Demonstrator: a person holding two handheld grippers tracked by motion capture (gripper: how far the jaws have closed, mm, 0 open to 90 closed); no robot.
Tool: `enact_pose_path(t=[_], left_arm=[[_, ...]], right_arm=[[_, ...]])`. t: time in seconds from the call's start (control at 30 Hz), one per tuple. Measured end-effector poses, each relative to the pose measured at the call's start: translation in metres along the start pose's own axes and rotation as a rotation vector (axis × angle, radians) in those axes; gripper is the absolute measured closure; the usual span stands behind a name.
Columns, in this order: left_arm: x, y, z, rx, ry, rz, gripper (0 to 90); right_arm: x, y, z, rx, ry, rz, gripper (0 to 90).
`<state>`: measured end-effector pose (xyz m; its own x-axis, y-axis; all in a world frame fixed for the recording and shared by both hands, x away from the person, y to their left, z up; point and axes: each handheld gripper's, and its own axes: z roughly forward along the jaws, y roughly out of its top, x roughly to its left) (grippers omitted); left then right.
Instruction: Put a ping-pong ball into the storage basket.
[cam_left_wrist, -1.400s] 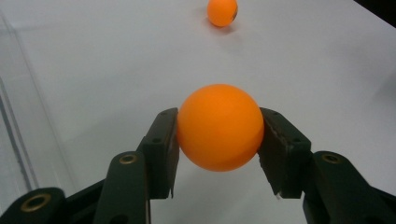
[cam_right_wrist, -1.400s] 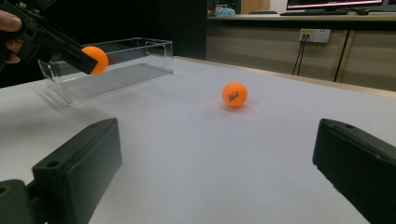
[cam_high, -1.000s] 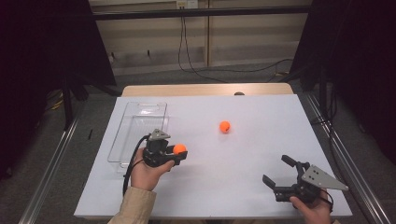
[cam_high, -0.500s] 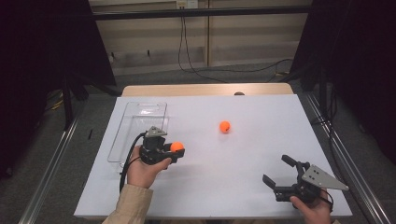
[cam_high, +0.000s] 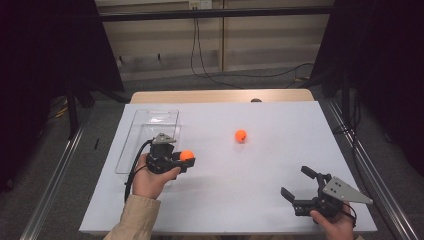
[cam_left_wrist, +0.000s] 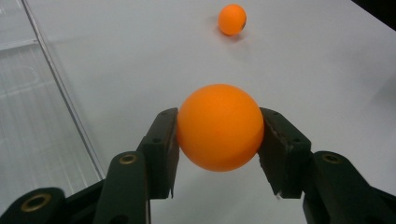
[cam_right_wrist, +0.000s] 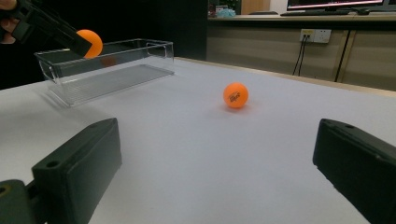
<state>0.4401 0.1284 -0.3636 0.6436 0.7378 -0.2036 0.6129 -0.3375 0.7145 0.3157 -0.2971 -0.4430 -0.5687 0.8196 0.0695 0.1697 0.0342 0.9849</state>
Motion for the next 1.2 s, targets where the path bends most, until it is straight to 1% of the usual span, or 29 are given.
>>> enact_pose_path(t=[0.03,0.07,0.1,0.13,0.2,0.27,0.3,0.33,0.37,0.4,0.47,0.5,0.53,0.57,0.6,0.63,0.7,0.73,0.8,0.83,0.87,0.9,1.0,1.03,1.07,1.1,1.13,1.17,1.2], left_arm=[[-0.001,0.0,0.0,-0.013,0.006,-0.015,51.1],[0.0,0.001,-0.001,-0.001,0.012,0.002,51.0],[0.0,0.001,0.0,-0.007,0.011,-0.005,51.1],[0.001,0.001,0.0,-0.002,0.013,0.003,51.1],[0.0,0.002,-0.001,-0.001,0.007,-0.002,51.0],[0.001,0.003,-0.001,-0.001,0.016,0.004,51.0],[0.001,0.003,-0.002,0.001,0.003,0.0,51.0],[0.001,0.003,-0.002,0.0,0.005,-0.001,51.0],[0.0,0.004,-0.002,0.0,0.006,-0.001,51.0],[0.0,0.004,-0.002,-0.012,0.007,-0.012,51.0],[0.0,0.005,-0.003,-0.004,0.007,-0.008,51.0],[0.001,0.005,-0.004,0.004,0.014,0.005,51.0],[0.001,0.005,-0.003,-0.001,0.01,0.004,51.0],[0.002,0.005,-0.004,0.005,0.006,0.006,51.1],[0.001,0.006,-0.004,0.002,0.011,-0.005,51.0],[0.003,0.006,-0.005,0.016,0.015,0.007,51.0],[0.004,0.007,-0.006,0.012,0.014,0.008,51.0],[0.003,0.007,-0.006,0.0,0.018,-0.003,51.0],[0.004,0.007,-0.008,0.011,0.017,-0.001,51.0],[0.003,0.007,-0.007,-0.003,0.014,-0.014,51.0],[0.003,0.007,-0.008,-0.002,0.018,-0.014,51.0],[0.004,0.007,-0.008,-0.001,0.016,-0.011,51.1],[0.005,0.008,-0.009,0.006,0.02,-0.005,51.0],[0.005,0.009,-0.01,0.009,0.016,-0.009,51.0],[0.005,0.009,-0.01,0.001,0.019,-0.012,51.0],[0.007,0.009,-0.011,0.018,0.02,0.008,51.0],[0.007,0.009,-0.012,0.019,0.015,0.004,51.0],[0.007,0.009,-0.011,0.012,0.021,0.001,51.0],[0.008,0.009,-0.012,0.018,0.023,0.007,51.1]], right_arm=[[0.0,0.0,0.0,0.0,0.0,0.002,0.6],[-0.001,0.0,0.0,0.006,0.002,-0.007,0.6],[-0.001,0.0,0.0,0.005,0.001,-0.008,0.6],[0.0,0.0,0.0,0.003,0.003,-0.003,0.6],[0.0,0.0,0.0,0.0,0.001,-0.001,0.6],[0.0,0.0,0.0,0.001,0.002,0.0,0.6],[0.0,0.0,0.0,0.001,0.002,0.001,0.6],[-0.001,0.0,0.0,0.004,0.004,-0.01,0.6],[-0.001,0.0,0.0,0.003,0.004,-0.008,0.6],[0.0,0.0,0.0,0.001,0.002,0.0,0.6],[0.0,0.0,0.0,0.003,0.006,-0.007,0.6],[0.0,0.0,0.0,0.004,0.007,-0.005,0.6],[0.0,0.0,0.0,0.006,0.01,-0.006,0.6],[0.0,0.0,0.0,0.007,0.01,-0.005,0.6],[0.0,0.0,0.0,0.007,0.01,-0.005,0.6],[0.0,0.0,0.0,0.005,0.007,-0.004,0.6],[0.0,0.0,0.0,0.005,0.008,-0.008,0.6],[0.0,0.0,0.0,0.006,0.008,-0.007,0.6],[-0.001,0.0,0.0,0.005,0.007,-0.009,0.6],[0.0,0.0,0.0,0.0,0.003,0.003,0.6],[0.0,0.0,0.0,0.004,0.007,-0.004,0.6],[0.0,0.0,0.0,0.005,0.008,-0.009,0.6],[0.0,0.0,0.0,0.003,0.006,-0.004,0.6],[0.0,0.0,0.0,0.005,0.008,-0.004,0.6],[0.0,0.0,0.0,0.003,0.007,-0.006,0.6],[0.0,0.0,0.0,0.004,0.007,-0.004,0.6],[0.0,0.0,0.0,0.001,0.004,0.002,0.6],[0.0,0.0,0.0,0.002,0.005,0.001,0.6],[0.0,0.0,0.0,0.001,0.006,-0.002,0.6]])
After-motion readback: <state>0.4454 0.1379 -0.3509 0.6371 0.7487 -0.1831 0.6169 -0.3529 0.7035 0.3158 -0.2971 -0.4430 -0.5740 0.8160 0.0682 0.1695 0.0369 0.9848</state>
